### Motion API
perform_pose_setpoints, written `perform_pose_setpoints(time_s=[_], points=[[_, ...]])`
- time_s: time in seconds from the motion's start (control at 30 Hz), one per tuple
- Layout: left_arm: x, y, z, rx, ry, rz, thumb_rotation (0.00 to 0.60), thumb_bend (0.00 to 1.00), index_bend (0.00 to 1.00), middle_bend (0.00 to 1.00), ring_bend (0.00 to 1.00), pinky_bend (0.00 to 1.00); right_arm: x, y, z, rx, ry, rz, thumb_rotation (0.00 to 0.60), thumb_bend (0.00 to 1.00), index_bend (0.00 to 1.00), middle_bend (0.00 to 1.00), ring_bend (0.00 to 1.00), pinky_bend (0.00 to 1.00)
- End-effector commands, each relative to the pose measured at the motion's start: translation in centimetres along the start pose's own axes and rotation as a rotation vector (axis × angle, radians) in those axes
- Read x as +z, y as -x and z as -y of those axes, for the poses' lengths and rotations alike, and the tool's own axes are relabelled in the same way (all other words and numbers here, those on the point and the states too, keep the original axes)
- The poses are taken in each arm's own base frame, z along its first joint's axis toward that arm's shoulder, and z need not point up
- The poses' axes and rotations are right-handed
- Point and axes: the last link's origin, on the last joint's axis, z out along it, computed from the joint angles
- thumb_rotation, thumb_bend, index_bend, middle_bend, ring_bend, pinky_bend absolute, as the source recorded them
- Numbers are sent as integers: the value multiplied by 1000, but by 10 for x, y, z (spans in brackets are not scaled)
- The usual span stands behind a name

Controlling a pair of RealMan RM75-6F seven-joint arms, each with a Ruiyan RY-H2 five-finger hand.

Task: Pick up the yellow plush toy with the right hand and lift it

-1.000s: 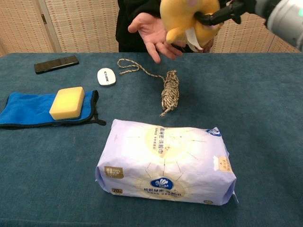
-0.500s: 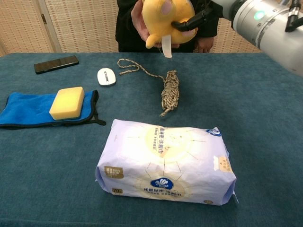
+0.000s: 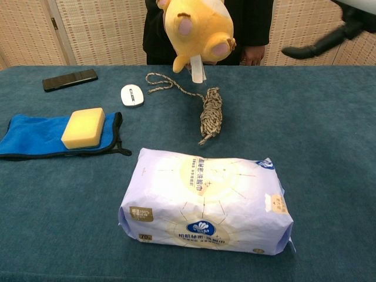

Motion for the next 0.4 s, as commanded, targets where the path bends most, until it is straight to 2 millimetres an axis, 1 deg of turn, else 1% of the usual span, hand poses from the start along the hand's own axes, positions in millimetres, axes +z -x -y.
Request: perform_pose_setpoints(time_s=[0.03, 0.1, 0.23, 0.3, 0.4], points=[[1, 5, -6, 43, -11, -22, 600, 240, 0, 50, 58, 260, -90, 8, -47, -63, 45, 42, 600, 212, 0, 0, 0, 7], [-1, 5, -9, 47, -1, -31, 600, 240, 0, 50, 58, 260, -109, 11, -60, -64, 70, 31, 600, 215, 0, 0, 0, 5], [-5, 6, -10, 62, -6, -34, 600, 240, 0, 50, 58, 260, -135, 13, -79, -55, 115, 3, 600, 233, 0, 0, 0, 0], [-5, 5, -10, 70, -16, -40, 600, 240, 0, 50, 58, 260, -141, 12, -85, -47, 125, -5, 600, 243, 0, 0, 0, 0], [-6, 6, -11, 75, -15, -45, 600, 240, 0, 50, 58, 260, -144, 5, -84, -48, 108, -18, 600, 253, 0, 0, 0, 0]])
